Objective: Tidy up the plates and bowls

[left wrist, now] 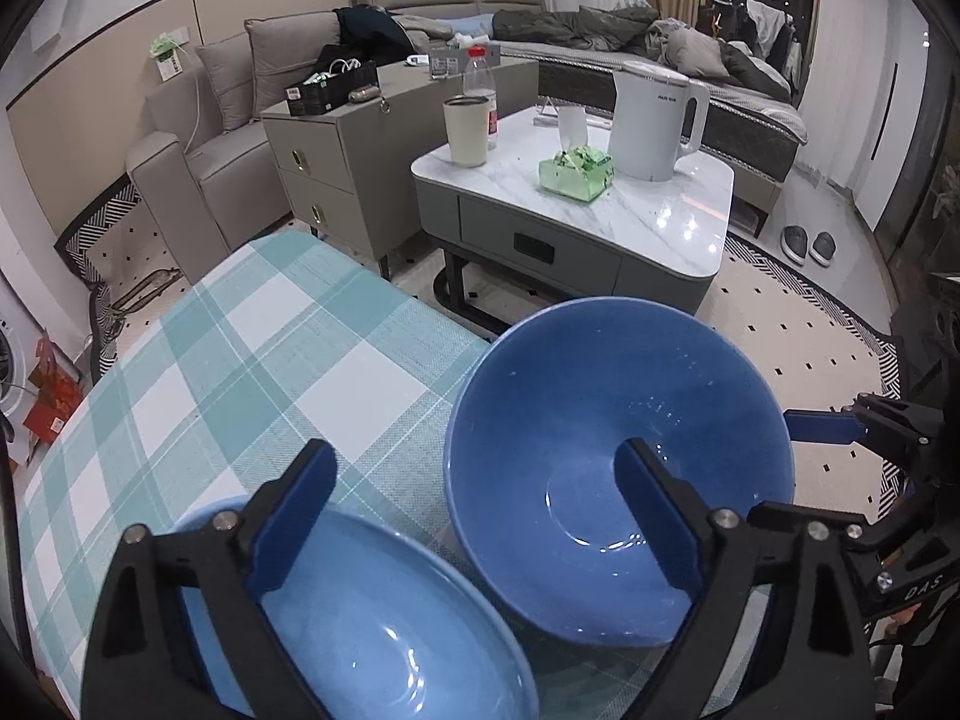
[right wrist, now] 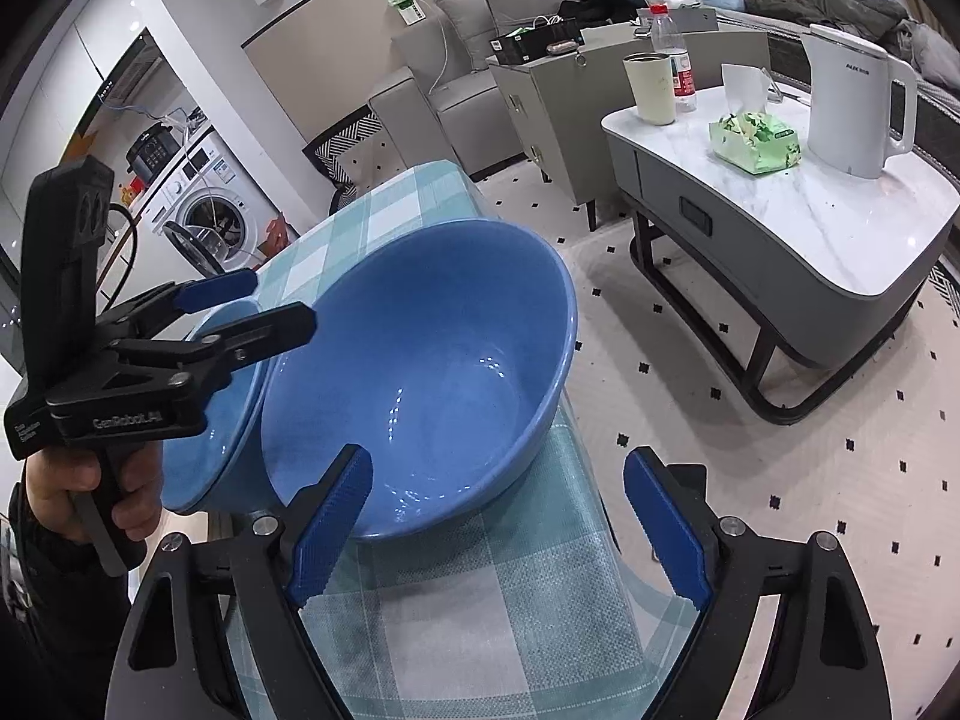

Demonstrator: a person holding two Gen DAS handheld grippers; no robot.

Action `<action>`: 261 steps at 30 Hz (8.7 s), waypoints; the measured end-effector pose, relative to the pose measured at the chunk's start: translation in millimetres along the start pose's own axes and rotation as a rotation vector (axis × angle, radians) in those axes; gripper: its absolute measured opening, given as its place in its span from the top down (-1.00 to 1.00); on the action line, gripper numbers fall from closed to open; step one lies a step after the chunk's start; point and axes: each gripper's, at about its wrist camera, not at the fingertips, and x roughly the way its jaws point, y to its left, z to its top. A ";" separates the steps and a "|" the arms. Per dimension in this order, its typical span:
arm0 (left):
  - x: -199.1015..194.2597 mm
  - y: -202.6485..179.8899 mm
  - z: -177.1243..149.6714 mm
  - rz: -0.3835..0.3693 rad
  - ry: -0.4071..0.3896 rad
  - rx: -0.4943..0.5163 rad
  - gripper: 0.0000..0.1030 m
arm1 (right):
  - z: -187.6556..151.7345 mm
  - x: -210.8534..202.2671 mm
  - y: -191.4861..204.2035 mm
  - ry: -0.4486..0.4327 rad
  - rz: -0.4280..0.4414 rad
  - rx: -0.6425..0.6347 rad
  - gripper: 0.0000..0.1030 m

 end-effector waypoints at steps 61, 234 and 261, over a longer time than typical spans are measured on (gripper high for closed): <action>7.4 -12.1 2.0 -0.040 0.055 0.046 0.32 | 1.6 0.1 1.7 -0.011 -0.002 0.050 0.15; -93.6 125.1 -166.1 0.221 -0.089 -0.471 -0.90 | 3.1 48.9 116.0 -0.028 0.223 -0.200 -0.99; -74.8 119.6 -167.6 0.132 -0.093 -0.518 -0.90 | -4.4 75.6 120.1 0.059 0.267 -0.183 -0.99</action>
